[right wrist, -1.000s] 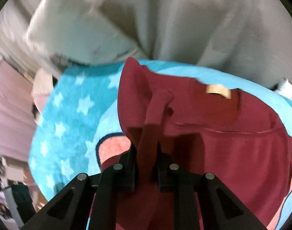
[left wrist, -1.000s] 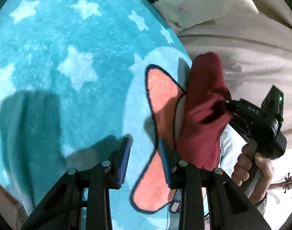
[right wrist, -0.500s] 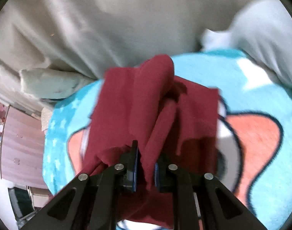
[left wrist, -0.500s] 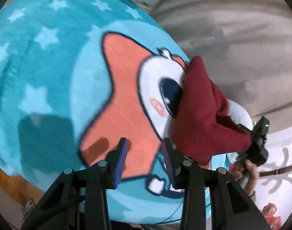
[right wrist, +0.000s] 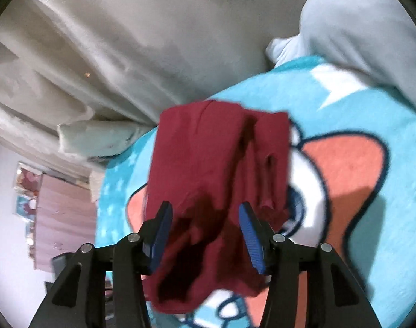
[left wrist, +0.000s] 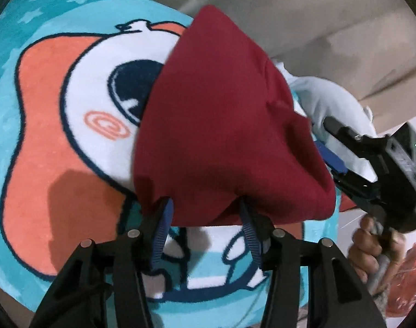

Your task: Fold small clothes

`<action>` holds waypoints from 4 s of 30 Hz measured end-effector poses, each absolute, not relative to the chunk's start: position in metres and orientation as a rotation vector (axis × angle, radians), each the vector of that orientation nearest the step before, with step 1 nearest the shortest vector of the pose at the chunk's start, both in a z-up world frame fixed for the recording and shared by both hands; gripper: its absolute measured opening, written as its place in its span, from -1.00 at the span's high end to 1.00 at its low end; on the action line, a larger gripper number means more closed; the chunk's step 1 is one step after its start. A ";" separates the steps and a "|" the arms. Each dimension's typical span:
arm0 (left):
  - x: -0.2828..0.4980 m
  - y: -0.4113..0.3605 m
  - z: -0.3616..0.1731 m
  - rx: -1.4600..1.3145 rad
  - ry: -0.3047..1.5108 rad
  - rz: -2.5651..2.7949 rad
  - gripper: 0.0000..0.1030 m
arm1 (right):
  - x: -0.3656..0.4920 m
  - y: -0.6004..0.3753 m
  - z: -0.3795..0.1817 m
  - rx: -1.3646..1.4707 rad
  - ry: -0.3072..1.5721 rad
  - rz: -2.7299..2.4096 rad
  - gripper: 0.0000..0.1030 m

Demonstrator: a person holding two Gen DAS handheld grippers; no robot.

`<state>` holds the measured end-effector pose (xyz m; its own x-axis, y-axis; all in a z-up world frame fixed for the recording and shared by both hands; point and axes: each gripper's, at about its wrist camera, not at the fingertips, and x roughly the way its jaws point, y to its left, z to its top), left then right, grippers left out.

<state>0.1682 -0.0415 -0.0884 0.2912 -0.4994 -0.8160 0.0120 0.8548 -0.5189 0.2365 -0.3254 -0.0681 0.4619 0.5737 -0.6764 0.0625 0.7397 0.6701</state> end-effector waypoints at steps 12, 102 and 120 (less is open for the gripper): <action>0.136 -0.006 -0.070 -0.555 1.239 -0.372 0.01 | 0.233 -0.282 -0.088 0.591 1.173 0.449 0.87; 0.193 0.070 -0.033 -0.237 1.017 -0.406 -0.42 | 0.224 -0.258 -0.120 0.404 1.094 -0.101 0.82; 0.059 0.012 0.075 -0.124 0.450 -0.019 -1.00 | 0.126 -0.310 -0.056 0.374 1.013 0.049 -0.09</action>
